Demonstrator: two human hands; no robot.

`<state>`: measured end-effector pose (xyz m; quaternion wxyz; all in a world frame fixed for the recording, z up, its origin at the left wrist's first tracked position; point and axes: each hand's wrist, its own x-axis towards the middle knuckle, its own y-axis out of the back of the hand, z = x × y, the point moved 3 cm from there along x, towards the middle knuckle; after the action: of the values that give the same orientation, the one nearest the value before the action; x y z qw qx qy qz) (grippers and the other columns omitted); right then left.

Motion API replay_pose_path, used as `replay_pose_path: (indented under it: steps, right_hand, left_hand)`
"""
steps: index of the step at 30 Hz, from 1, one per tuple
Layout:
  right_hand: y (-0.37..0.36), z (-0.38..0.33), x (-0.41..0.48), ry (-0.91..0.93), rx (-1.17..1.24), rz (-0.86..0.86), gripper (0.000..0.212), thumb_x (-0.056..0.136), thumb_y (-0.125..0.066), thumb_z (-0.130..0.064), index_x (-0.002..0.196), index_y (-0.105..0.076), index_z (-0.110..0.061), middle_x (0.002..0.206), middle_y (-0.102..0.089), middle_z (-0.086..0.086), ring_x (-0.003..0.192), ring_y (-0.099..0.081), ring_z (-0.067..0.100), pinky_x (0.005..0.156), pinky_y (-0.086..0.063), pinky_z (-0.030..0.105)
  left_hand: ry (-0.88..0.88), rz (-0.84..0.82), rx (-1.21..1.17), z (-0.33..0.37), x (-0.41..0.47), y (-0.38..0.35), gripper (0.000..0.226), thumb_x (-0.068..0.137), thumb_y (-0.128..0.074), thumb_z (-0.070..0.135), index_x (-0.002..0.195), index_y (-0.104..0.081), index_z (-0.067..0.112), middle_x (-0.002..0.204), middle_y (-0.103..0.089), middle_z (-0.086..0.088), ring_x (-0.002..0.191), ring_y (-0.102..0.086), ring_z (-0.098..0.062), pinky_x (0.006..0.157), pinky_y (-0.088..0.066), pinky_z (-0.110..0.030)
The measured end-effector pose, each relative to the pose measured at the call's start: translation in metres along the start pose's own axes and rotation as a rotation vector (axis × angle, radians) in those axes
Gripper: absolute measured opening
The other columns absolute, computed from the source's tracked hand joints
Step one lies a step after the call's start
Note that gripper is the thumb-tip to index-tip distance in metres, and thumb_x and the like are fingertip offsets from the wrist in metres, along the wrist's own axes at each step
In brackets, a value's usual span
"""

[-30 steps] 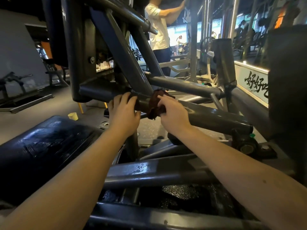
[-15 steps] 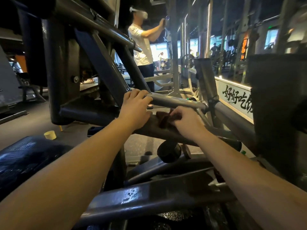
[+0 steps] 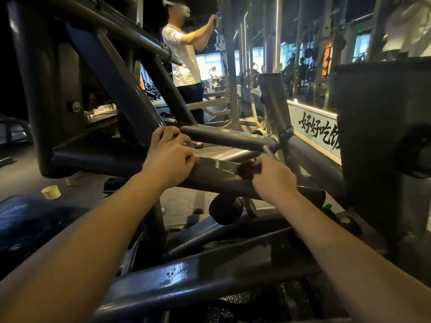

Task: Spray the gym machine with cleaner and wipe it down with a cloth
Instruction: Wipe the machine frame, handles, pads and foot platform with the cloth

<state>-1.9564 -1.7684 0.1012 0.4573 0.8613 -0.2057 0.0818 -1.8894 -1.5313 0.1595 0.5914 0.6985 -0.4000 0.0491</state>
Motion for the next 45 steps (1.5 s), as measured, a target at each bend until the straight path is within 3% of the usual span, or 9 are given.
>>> replay_pose_path:
  steps: [9,19,26,32,34,36,39,42,45]
  right_hand:
    - [-0.025,-0.058,-0.002,0.207,0.11,-0.035,0.03,0.098,-0.064,-0.022,0.125,-0.052,-0.025,0.1,-0.062,-0.005,0.095,-0.063,0.017,0.091,-0.054,0.042]
    - [0.003,0.016,-0.016,-0.063,-0.007,0.058,0.036,0.098,-0.065,-0.016,0.131,-0.053,-0.022,0.116,-0.069,0.005,0.11,-0.066,0.027,0.095,-0.054,0.046]
    - [-0.012,-0.021,-0.052,0.244,0.311,0.034,0.024,0.101,-0.06,-0.017,0.123,-0.058,-0.026,0.114,-0.066,-0.008,0.104,-0.059,0.005,0.089,-0.047,0.024]
    - [-0.006,-0.012,-0.078,0.164,0.704,-0.188,0.015,0.105,-0.055,-0.019,0.115,-0.061,-0.027,0.105,-0.065,-0.01,0.099,-0.061,0.002,0.082,-0.047,0.017]
    - [-0.021,-0.007,-0.085,0.111,0.731,-0.252,0.014,0.104,-0.058,-0.022,0.112,-0.063,-0.031,0.105,-0.069,-0.008,0.101,-0.065,0.007,0.088,-0.055,0.03]
    - [-0.034,-0.003,-0.092,0.049,0.772,-0.291,0.012,0.101,-0.061,-0.021,0.105,-0.066,-0.03,0.1,-0.072,-0.004,0.101,-0.068,0.016,0.094,-0.057,0.045]
    - [-0.053,-0.002,-0.102,-0.071,0.932,-0.392,0.009,0.101,-0.062,-0.013,0.101,-0.069,-0.019,0.099,-0.074,0.009,0.102,-0.071,0.028,0.096,-0.058,0.05]
    - [-0.07,0.004,-0.111,-0.164,0.948,-0.52,0.01,0.103,-0.061,-0.019,0.106,-0.069,-0.014,0.107,-0.074,0.017,0.108,-0.07,0.035,0.099,-0.056,0.052]
    - [-0.082,0.014,-0.116,-0.237,0.929,-0.609,0.018,0.103,-0.06,-0.024,0.111,-0.072,-0.013,0.109,-0.075,0.018,0.106,-0.072,0.035,0.102,-0.054,0.056]
  left_hand:
    - [-0.012,-0.06,-0.03,0.004,-0.002,0.002,0.035,0.104,-0.046,0.049,0.126,-0.069,0.034,0.142,-0.055,0.014,0.14,-0.027,-0.019,0.121,-0.002,-0.044]
    - [0.018,-0.061,-0.059,0.009,-0.005,0.004,0.036,0.106,-0.045,0.046,0.127,-0.069,0.032,0.138,-0.06,0.014,0.146,-0.026,-0.019,0.126,0.009,-0.045]
    - [0.043,-0.051,-0.038,0.025,-0.021,0.007,0.035,0.107,-0.043,0.042,0.133,-0.066,0.035,0.15,-0.052,0.009,0.15,-0.021,-0.022,0.126,0.009,-0.05]
    - [0.304,-0.062,-0.809,0.061,-0.09,0.022,0.026,0.108,-0.048,0.036,0.125,-0.066,0.036,0.131,-0.059,0.018,0.127,-0.046,0.001,0.116,-0.033,-0.031]
    - [0.387,-0.142,-1.142,0.082,-0.114,0.032,0.021,0.109,-0.045,0.028,0.112,-0.066,0.033,0.109,-0.064,0.017,0.098,-0.058,0.019,0.09,-0.042,-0.004]
    - [0.424,-0.205,-1.239,0.093,-0.134,0.026,0.016,0.107,-0.048,0.019,0.112,-0.062,0.025,0.099,-0.062,0.014,0.081,-0.058,0.025,0.073,-0.041,0.003]
    - [0.501,-0.298,-1.319,0.1,-0.163,0.008,0.026,0.101,-0.061,0.017,0.127,-0.064,0.019,0.107,-0.072,0.008,0.095,-0.067,0.013,0.079,-0.048,-0.004]
    - [0.594,-0.309,-1.307,0.096,-0.188,-0.013,0.019,0.097,-0.07,0.018,0.115,-0.075,0.021,0.104,-0.078,0.0,0.104,-0.072,-0.011,0.086,-0.055,-0.015]
    - [0.688,-0.277,-1.257,0.094,-0.206,-0.021,0.009,0.096,-0.07,0.022,0.098,-0.078,0.019,0.094,-0.077,-0.005,0.092,-0.072,-0.015,0.077,-0.053,-0.013]
